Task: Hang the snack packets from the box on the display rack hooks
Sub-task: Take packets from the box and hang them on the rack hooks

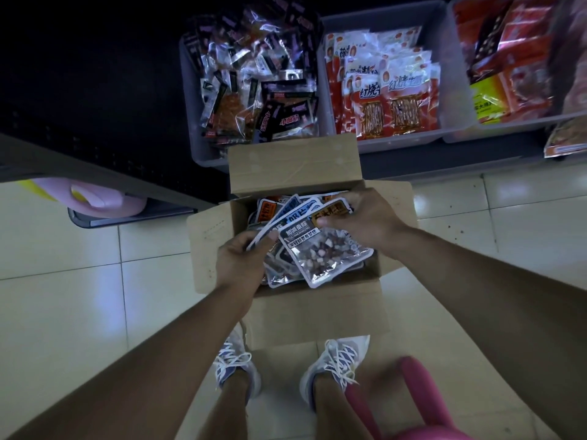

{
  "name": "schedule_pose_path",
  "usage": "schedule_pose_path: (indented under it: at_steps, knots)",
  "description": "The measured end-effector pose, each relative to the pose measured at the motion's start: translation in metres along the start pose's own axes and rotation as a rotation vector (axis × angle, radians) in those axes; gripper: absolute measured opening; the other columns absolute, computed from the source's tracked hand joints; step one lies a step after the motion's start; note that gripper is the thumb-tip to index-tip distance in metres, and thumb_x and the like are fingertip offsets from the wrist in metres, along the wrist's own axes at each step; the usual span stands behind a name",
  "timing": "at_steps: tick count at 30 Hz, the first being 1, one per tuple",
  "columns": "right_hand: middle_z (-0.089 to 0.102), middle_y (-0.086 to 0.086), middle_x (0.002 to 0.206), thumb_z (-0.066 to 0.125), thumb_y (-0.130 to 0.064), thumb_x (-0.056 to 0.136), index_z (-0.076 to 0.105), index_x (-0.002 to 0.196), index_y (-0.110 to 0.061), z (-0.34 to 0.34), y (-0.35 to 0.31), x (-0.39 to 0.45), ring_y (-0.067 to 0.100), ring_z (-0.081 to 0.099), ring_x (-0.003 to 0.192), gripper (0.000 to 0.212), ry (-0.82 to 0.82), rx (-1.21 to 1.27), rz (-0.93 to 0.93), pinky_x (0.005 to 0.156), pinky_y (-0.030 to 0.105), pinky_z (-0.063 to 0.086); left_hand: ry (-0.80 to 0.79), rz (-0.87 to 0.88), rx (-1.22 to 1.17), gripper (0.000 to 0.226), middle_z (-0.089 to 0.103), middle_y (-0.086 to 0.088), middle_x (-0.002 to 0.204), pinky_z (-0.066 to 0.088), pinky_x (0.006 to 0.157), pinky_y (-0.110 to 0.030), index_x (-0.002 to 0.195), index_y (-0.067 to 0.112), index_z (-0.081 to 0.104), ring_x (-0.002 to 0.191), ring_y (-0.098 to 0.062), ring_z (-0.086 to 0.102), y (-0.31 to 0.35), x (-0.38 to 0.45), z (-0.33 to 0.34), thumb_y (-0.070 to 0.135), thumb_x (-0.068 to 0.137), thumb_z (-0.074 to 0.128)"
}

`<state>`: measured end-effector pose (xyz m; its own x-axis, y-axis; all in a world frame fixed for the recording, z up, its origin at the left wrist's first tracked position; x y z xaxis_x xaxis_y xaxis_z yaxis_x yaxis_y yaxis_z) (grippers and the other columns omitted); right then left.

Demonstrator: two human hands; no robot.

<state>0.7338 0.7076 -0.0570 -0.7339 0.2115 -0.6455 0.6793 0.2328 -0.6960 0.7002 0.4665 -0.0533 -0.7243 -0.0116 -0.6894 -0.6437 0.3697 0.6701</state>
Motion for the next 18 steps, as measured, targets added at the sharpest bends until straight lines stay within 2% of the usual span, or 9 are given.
schedule_pose_path:
  at_steps: [2,5,7,9,11,13,15,18]
  knots:
    - [0.072,-0.017,0.09,0.087,-0.035,0.079,0.077,0.103,-0.026,0.002,0.006,-0.006,0.006,0.068,0.09,0.028,0.021,0.052,0.036,0.077,0.021,0.052,-0.037,-0.041,-0.021,0.006,0.081,-0.004,0.082,0.06,0.057,-0.022,0.09,0.02,0.079,0.068,-0.015,0.078,0.002,0.0,0.002,0.026,0.088,0.08]
    - [0.077,-0.01,0.095,0.087,-0.035,0.078,0.076,0.108,-0.024,0.002,0.015,-0.011,0.011,0.073,0.094,0.034,0.028,0.143,0.077,0.089,0.033,0.059,-0.157,-0.118,-0.089,0.019,0.081,-0.01,0.096,0.063,0.084,-0.041,0.103,0.016,0.08,0.09,-0.029,0.079,0.004,0.001,0.008,0.027,0.087,0.08]
    - [0.078,-0.004,0.107,0.089,-0.04,0.074,0.072,0.117,-0.025,0.008,0.022,-0.011,0.016,0.073,0.102,0.049,-0.01,0.222,0.128,0.097,0.042,0.058,-0.219,-0.126,-0.123,0.029,0.079,-0.013,0.106,0.06,0.094,-0.048,0.115,0.013,0.077,0.1,-0.032,0.076,0.005,0.001,0.015,0.029,0.091,0.076]
    - [0.075,-0.003,0.117,0.091,-0.053,0.065,0.068,0.123,-0.028,0.018,0.026,-0.011,0.019,0.07,0.111,0.068,-0.021,0.281,0.148,0.101,0.047,0.055,-0.264,-0.103,-0.103,0.032,0.079,-0.009,0.109,0.058,0.098,-0.052,0.119,0.017,0.074,0.103,-0.029,0.076,0.007,-0.001,0.023,0.034,0.092,0.074]
    - [0.071,-0.002,0.126,0.091,-0.069,0.05,0.064,0.129,-0.029,0.031,0.04,-0.006,0.022,0.066,0.119,0.093,-0.002,0.366,0.148,0.104,0.051,0.053,-0.298,-0.024,-0.012,0.03,0.081,-0.001,0.104,0.061,0.092,-0.042,0.114,0.021,0.073,0.098,-0.017,0.077,0.008,-0.003,0.029,0.028,0.087,0.081]
    - [0.07,-0.002,0.13,0.09,-0.075,0.04,0.061,0.133,-0.027,0.041,0.051,-0.004,0.022,0.064,0.124,0.108,0.003,0.467,0.154,0.108,0.052,0.049,-0.298,0.081,0.081,0.037,0.079,0.007,0.095,0.061,0.076,-0.019,0.111,0.02,0.072,0.084,0.001,0.076,0.012,-0.008,0.032,0.009,0.079,0.087]
    - [0.074,-0.003,0.123,0.091,-0.07,0.043,0.062,0.129,-0.024,0.051,0.048,-0.008,0.019,0.067,0.119,0.101,-0.036,0.511,0.166,0.109,0.049,0.048,-0.243,0.165,0.173,0.042,0.075,0.013,0.093,0.054,0.066,-0.007,0.109,0.018,0.071,0.075,0.013,0.07,0.013,-0.007,0.027,0.001,0.075,0.088]
    - [0.072,-0.002,0.122,0.081,-0.081,0.051,0.057,0.128,-0.031,0.057,0.037,-0.017,0.021,0.068,0.115,0.096,-0.057,0.464,0.182,0.106,0.05,0.05,-0.178,0.25,0.279,0.039,0.07,0.025,0.086,0.052,0.067,-0.004,0.099,0.034,0.071,0.073,0.02,0.066,0.018,-0.007,0.011,0.004,0.078,0.086]
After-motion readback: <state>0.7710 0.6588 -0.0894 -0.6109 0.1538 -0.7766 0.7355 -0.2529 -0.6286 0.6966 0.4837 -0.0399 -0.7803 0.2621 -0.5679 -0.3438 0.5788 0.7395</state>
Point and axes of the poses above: each hand's wrist, its own x-axis towards the middle knuckle, its own z-axis out of the palm, y = z × x, the point moved 7 cm from there along x, towards the middle knuckle
